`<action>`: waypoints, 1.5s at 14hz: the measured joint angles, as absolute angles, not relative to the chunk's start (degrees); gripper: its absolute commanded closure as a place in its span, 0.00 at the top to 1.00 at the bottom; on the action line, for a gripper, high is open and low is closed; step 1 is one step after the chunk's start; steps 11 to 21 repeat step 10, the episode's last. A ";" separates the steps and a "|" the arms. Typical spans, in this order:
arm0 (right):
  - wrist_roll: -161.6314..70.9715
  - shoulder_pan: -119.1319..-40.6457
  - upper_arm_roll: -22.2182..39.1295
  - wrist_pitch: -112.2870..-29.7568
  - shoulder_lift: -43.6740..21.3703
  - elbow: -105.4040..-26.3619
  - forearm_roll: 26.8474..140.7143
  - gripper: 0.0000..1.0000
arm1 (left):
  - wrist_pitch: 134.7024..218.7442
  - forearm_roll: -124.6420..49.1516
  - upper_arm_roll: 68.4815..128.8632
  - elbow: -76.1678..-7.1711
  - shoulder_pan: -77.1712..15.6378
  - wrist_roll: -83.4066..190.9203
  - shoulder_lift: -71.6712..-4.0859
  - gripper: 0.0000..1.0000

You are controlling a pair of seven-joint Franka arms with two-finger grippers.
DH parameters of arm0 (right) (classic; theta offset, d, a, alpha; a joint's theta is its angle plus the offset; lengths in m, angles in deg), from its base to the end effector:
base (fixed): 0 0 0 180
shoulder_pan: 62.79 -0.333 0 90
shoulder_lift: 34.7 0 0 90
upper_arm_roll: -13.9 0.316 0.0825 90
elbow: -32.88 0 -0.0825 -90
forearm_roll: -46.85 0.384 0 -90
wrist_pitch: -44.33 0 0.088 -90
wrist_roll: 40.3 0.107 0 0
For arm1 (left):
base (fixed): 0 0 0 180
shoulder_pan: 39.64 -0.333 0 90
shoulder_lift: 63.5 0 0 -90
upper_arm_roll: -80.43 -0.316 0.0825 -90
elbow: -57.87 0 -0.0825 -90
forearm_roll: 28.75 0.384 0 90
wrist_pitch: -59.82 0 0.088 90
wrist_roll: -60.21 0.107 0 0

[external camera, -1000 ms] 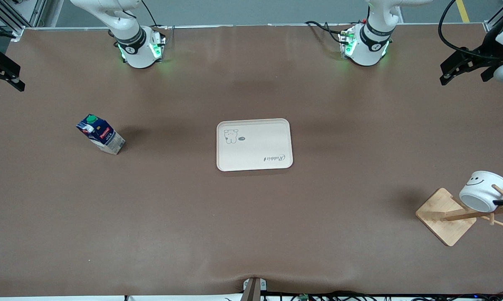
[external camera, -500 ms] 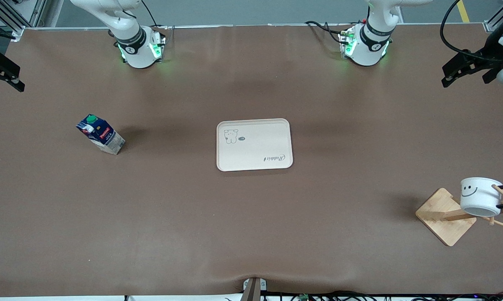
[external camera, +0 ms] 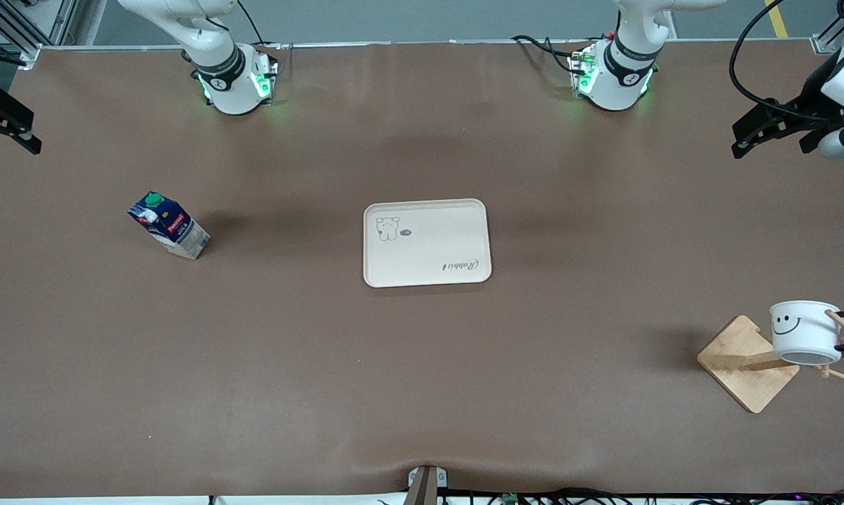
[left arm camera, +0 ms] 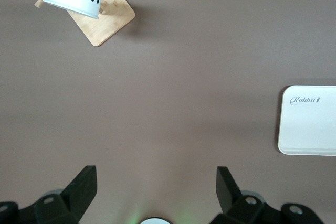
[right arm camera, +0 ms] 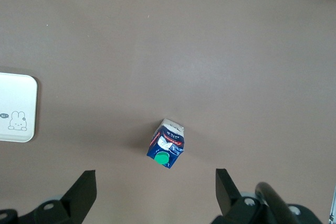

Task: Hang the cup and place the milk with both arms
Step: 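Open the left gripper and raise it away from the hung mug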

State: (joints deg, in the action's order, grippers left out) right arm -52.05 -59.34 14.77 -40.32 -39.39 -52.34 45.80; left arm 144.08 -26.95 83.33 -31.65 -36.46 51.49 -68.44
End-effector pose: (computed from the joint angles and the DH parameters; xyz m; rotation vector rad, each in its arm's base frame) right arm 0.5164 -0.0249 0.6989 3.1018 0.2451 0.1073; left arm 0.5142 -0.0525 0.6659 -3.1046 -0.0766 0.0016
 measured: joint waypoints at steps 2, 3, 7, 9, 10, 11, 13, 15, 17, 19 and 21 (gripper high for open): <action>-52.05 -59.34 14.76 -40.32 -39.39 -52.35 45.80 1.00 | 144.05 -26.95 83.03 -31.46 -36.72 51.49 -68.44 1.00; -52.05 -59.33 14.76 -40.31 -39.39 -52.36 45.80 1.00 | 144.04 -26.95 82.80 -31.43 -36.82 51.49 -68.44 1.00; -52.05 -59.33 14.76 -40.31 -39.39 -52.36 45.80 1.00 | 144.04 -26.95 82.57 -31.41 -36.81 51.49 -68.43 1.00; -52.05 -59.32 14.75 -40.31 -39.39 -52.37 45.80 1.00 | 143.99 -26.95 82.57 -31.41 -36.81 51.49 -68.29 1.00; -52.05 -59.32 14.75 -40.31 -39.39 -52.37 45.80 1.00 | 143.98 -26.95 82.57 -31.43 -36.81 51.49 -68.01 1.00; -52.05 -59.32 14.75 -40.31 -39.39 -52.37 45.80 1.00 | 143.98 -26.95 82.57 -31.43 -36.81 51.49 -68.01 1.00; -52.05 -59.32 14.75 -40.31 -39.39 -52.37 45.80 1.00 | 143.98 -26.95 82.57 -31.43 -36.81 51.49 -68.01 1.00; -52.05 -59.32 14.75 -40.31 -39.39 -52.37 45.80 1.00 | 143.98 -26.95 82.57 -31.43 -36.81 51.49 -68.01 1.00; -52.05 -59.32 14.75 -40.31 -39.39 -52.37 45.80 1.00 | 143.98 -26.95 82.57 -31.43 -36.81 51.49 -68.01 1.00; -52.05 -59.32 14.75 -40.31 -39.39 -52.37 45.80 1.00 | 143.98 -26.95 82.57 -31.43 -36.81 51.49 -68.01 1.00; -52.05 -59.32 14.75 -40.31 -39.39 -52.37 45.80 1.00 | 143.98 -26.95 82.57 -31.43 -36.81 51.49 -68.01 1.00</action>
